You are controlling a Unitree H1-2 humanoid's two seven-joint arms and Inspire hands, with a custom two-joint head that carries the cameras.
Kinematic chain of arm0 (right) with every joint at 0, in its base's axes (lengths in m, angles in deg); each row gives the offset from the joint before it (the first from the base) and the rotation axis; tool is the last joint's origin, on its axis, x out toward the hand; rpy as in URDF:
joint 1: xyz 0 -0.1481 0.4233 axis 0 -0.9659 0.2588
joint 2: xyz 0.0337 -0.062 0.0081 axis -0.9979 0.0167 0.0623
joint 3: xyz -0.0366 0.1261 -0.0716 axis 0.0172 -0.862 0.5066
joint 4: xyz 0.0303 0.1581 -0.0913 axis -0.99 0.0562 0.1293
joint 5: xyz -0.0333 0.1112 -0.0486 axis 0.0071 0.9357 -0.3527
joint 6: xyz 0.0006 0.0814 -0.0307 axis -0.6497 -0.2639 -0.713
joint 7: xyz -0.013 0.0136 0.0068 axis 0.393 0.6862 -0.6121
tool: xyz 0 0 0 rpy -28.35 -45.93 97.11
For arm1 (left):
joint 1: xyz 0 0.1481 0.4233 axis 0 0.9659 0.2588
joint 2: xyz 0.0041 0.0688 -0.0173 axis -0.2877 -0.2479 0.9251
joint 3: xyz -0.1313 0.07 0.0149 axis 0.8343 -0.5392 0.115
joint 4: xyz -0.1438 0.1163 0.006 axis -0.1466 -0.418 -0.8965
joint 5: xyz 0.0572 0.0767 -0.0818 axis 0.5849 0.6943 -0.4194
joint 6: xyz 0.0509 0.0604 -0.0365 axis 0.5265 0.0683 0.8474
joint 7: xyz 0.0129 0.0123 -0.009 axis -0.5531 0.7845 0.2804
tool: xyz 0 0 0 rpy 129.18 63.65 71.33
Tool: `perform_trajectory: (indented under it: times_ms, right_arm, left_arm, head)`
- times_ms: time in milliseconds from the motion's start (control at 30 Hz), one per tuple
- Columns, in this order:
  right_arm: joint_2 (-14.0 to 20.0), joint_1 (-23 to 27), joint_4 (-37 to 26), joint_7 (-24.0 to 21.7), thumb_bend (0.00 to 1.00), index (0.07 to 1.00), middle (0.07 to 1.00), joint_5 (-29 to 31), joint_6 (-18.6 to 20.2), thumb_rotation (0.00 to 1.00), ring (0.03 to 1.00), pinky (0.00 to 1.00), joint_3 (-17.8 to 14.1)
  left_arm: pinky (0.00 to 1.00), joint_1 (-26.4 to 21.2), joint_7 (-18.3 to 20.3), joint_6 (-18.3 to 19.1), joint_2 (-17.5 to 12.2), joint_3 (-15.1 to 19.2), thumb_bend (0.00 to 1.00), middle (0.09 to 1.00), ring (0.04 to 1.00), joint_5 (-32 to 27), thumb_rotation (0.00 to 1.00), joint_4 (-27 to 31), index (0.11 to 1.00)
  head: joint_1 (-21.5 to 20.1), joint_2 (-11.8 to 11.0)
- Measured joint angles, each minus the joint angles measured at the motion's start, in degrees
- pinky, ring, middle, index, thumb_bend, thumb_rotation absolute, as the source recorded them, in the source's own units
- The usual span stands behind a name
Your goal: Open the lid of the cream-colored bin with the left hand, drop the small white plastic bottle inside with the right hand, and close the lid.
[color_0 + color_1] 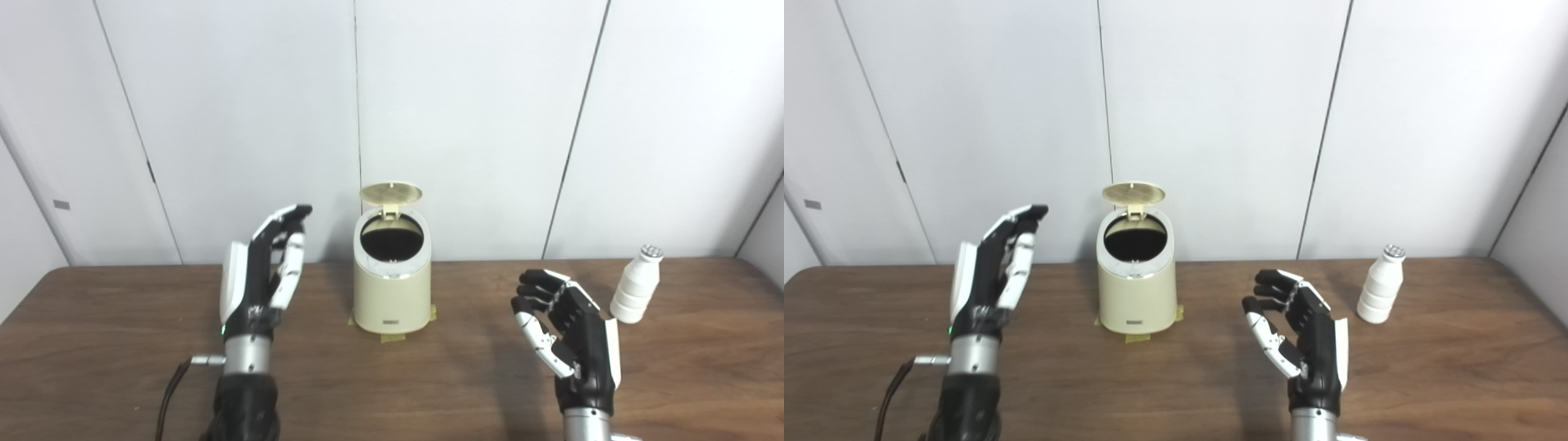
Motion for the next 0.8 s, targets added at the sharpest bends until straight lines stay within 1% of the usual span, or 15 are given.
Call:
perform_trajectory:
  times_ms: [33,67,233,300,367,467,600,633,700,800]
  right_arm:
    - [0.1,0.0,0.0,0.0,0.24,0.606,0.645,0.0,0.0,0.24,0.631,0.56,0.0]
    - [0.1,0.0,0.0,0.0,0.24,0.607,0.645,0.0,0.0,0.24,0.630,0.56,0.0]
    - [0.0,0.0,-0.1,0.0,0.24,0.605,0.643,0.2,0.0,0.22,0.627,0.56,0.0]
    - [0.1,0.0,-0.1,0.0,0.24,0.606,0.643,0.1,0.0,0.25,0.630,0.56,-0.1]
    - [0.1,0.0,-0.1,0.0,0.24,0.609,0.645,0.0,0.0,0.25,0.633,0.57,-0.1]
    - [0.3,0.0,-0.1,0.0,0.25,0.606,0.644,0.0,0.0,0.27,0.633,0.56,-0.1]
    - [0.7,-0.3,-0.3,-0.1,0.26,0.608,0.644,0.4,0.0,0.31,0.637,0.56,-0.6]
    - [0.7,-0.4,-0.5,-0.1,0.26,0.610,0.643,0.6,0.0,0.29,0.636,0.56,-0.7]
    - [0.8,-0.6,-0.6,-0.1,0.25,0.613,0.644,0.6,0.0,0.27,0.635,0.56,-0.9]
    - [1.1,-1.1,-0.6,-0.1,0.24,0.613,0.643,0.4,0.0,0.27,0.635,0.57,-1.0]
  left_arm:
    - [0.68,0.8,0.2,-0.7,0.0,0.2,0.16,0.764,0.758,-1.4,0.71,0.1,0.746]
    - [0.68,1.6,0.4,-1.1,-0.1,0.3,0.16,0.762,0.756,-2.5,0.70,0.1,0.744]
    - [0.66,5.4,3.0,-1.9,-1.1,1.0,0.19,0.749,0.739,-9.0,0.66,1.9,0.736]
    - [0.65,6.2,3.4,-2.5,-1.4,1.4,0.20,0.743,0.734,-10.4,0.65,1.9,0.731]
    - [0.67,6.9,3.8,-3.7,-1.4,1.7,0.20,0.743,0.741,-11.2,0.65,1.9,0.730]
    - [0.71,8.2,4.0,-3.9,-1.1,1.9,0.20,0.752,0.755,-12.3,0.64,2.1,0.734]
    - [0.70,10.8,3.9,-3.9,0.3,2.0,0.19,0.753,0.753,-12.9,0.58,3.6,0.733]
    - [0.70,11.3,3.9,-4.0,0.8,2.0,0.19,0.752,0.752,-13.1,0.56,3.6,0.732]
    - [0.71,12.2,3.8,-4.5,1.4,2.2,0.18,0.754,0.756,-13.7,0.55,3.5,0.731]
    - [0.72,13.0,3.8,-5.4,2.1,2.5,0.20,0.753,0.760,-14.4,0.57,3.5,0.729]
  head:
    - [0.0,0.0]
    - [0.0,0.0]
    - [0.1,0.1]
    - [0.2,0.0]
    - [0.3,-0.2]
    - [0.6,-0.2]
    - [1.0,0.1]
    - [1.0,0.2]
    - [1.1,0.4]
    - [0.6,0.5]
